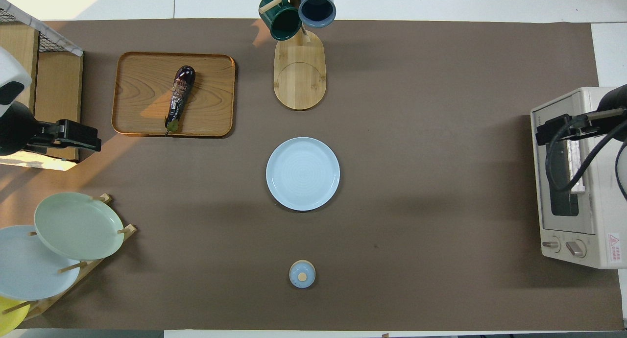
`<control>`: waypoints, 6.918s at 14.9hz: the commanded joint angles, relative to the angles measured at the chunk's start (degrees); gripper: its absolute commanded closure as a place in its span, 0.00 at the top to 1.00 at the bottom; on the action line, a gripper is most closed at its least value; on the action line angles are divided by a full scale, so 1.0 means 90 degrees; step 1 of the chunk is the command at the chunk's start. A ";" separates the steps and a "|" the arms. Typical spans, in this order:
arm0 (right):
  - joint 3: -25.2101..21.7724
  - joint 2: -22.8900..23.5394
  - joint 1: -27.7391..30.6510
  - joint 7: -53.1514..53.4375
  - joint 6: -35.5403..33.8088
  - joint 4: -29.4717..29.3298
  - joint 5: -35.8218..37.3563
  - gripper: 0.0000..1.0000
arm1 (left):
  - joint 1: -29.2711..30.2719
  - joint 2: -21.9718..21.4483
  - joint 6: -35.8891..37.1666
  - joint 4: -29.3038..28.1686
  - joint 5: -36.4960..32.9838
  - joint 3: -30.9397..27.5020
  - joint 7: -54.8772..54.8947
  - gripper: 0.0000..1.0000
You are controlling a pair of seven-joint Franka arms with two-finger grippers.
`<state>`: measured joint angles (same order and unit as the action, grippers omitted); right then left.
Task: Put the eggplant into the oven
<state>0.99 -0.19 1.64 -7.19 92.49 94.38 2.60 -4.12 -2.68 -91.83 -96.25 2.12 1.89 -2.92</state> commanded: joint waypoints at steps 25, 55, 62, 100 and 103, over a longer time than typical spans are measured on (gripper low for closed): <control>-0.0012 -0.0496 0.0188 -0.0110 0.0172 0.0966 0.0102 0.00 | -0.0079 0.2610 -0.2666 0.0441 0.0331 0.0043 0.1094 1.00; 0.0017 -0.0282 0.0141 0.0748 0.2788 0.3272 0.0551 0.00 | -0.0274 0.3706 -0.3989 0.0526 0.0301 0.0014 0.1916 0.00; 0.0046 0.0168 -0.0230 0.1033 0.3736 0.3584 0.0435 0.00 | -0.0507 0.2497 -0.2065 0.0578 0.0614 0.0053 0.1011 0.00; 0.0153 -0.0253 -0.1293 0.1511 0.0527 0.1566 -0.0543 1.00 | -0.1204 0.1245 -0.1604 0.0020 0.0577 -0.0045 -0.1220 1.00; 0.0164 -0.0233 -0.2317 0.2531 0.0582 0.1456 -0.0513 1.00 | -0.0754 0.1001 -0.1312 0.0021 0.0438 -0.0045 -0.0742 1.00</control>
<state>2.19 -3.55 -13.62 9.47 98.48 109.64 -1.24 -13.14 7.96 -106.69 -96.31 7.51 0.88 -12.20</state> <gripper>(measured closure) 0.000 0.000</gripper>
